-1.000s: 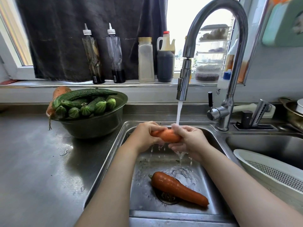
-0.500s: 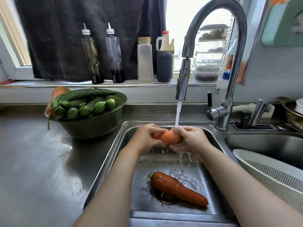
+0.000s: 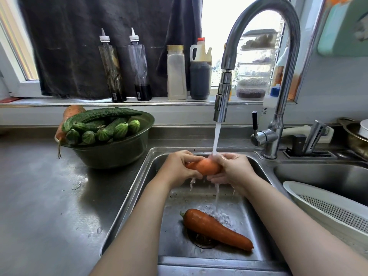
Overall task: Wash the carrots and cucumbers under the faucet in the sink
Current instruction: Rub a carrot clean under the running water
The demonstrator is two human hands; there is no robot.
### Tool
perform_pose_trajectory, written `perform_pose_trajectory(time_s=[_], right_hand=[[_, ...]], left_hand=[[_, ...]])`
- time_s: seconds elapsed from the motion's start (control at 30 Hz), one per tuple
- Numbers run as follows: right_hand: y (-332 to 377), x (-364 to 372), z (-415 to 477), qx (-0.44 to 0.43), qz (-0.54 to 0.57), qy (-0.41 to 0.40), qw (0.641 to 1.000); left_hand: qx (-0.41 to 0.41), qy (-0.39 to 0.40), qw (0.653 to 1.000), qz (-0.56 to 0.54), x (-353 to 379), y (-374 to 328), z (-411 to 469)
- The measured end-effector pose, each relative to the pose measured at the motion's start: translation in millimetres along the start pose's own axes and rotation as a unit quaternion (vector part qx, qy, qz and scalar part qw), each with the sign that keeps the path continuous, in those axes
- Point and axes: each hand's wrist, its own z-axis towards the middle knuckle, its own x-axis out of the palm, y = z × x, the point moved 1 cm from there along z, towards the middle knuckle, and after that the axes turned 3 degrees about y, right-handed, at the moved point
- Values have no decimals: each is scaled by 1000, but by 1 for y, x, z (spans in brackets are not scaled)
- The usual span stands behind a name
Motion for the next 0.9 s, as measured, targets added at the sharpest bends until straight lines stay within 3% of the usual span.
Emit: perform_pose_trajectory(time_s=[0.13, 0.37, 0.6, 0.67, 0.8, 0.9], right_hand=[[-1, -8, -3, 7, 45, 108, 993], [-1, 2, -1, -28, 14, 10, 999], [-1, -14, 3, 24, 70, 145, 987], [-3, -11, 3, 14, 58, 117, 991], [-5, -1, 1, -54, -80, 2, 995], [-3, -4, 4, -32, -64, 39, 997]], left_hand=[[-7, -3, 1000, 17, -3, 6, 1], [5, -16, 1000, -7, -1, 0, 1], [0, -17, 1000, 19, -5, 6, -1], [9, -19, 1000, 23, -3, 2, -1], [45, -15, 998, 38, 4, -5, 1], [35, -27, 999, 28, 1, -3, 1]])
